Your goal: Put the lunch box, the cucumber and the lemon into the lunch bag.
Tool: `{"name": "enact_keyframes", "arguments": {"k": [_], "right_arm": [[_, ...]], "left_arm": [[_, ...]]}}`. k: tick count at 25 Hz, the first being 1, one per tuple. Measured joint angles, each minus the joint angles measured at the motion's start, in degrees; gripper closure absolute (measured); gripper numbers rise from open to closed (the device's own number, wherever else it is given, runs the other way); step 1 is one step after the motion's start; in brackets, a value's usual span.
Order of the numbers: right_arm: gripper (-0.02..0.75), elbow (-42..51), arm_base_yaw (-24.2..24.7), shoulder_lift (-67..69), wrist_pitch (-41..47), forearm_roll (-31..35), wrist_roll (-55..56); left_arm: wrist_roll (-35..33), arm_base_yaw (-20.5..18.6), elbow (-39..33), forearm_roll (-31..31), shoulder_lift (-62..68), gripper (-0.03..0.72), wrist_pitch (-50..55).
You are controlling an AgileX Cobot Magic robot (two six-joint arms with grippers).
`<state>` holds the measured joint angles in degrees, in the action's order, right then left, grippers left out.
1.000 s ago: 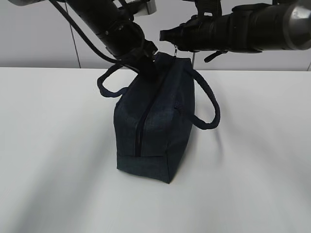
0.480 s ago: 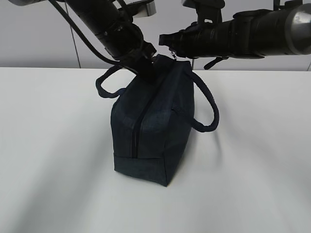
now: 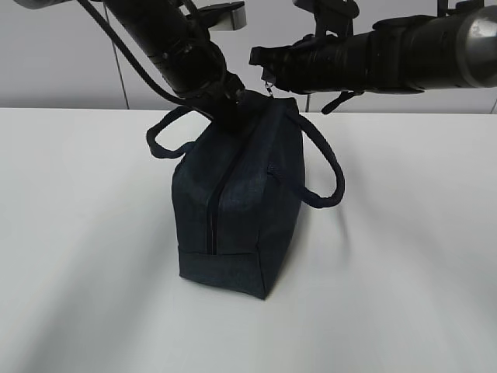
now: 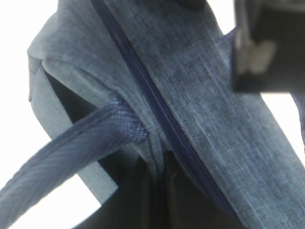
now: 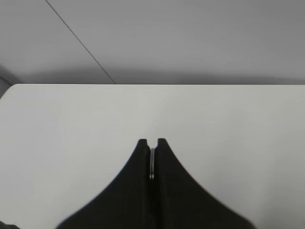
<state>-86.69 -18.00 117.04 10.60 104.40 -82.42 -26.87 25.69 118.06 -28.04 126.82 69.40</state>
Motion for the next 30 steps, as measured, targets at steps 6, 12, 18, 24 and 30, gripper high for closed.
{"name": "enact_keyframes", "arguments": {"k": [6, 12, 18, 24, 30], "right_arm": [[0.738, 0.1, 0.1, 0.0, 3.6, -12.8, 12.4], [0.738, 0.1, 0.2, -0.3, 7.2, -28.8, 27.4], [0.738, 0.1, 0.2, -2.4, 10.0, -37.1, 34.0], [0.738, 0.1, 1.5, -3.8, 13.0, -43.6, 39.6], [0.738, 0.1, 2.2, -3.8, 14.6, -52.5, 47.2]], "left_arm": [[0.0, 0.0, 0.0, 0.3, 0.0, 0.697, 0.1], [0.0, 0.0, 0.0, 0.7, 0.0, 0.697, 0.8], [0.0, 0.0, 0.0, 0.8, 0.0, 0.697, 1.4], [0.0, 0.0, 0.0, 0.8, 0.0, 0.697, 1.4], [0.0, 0.0, 0.0, 0.8, 0.0, 0.697, 1.3]]}}
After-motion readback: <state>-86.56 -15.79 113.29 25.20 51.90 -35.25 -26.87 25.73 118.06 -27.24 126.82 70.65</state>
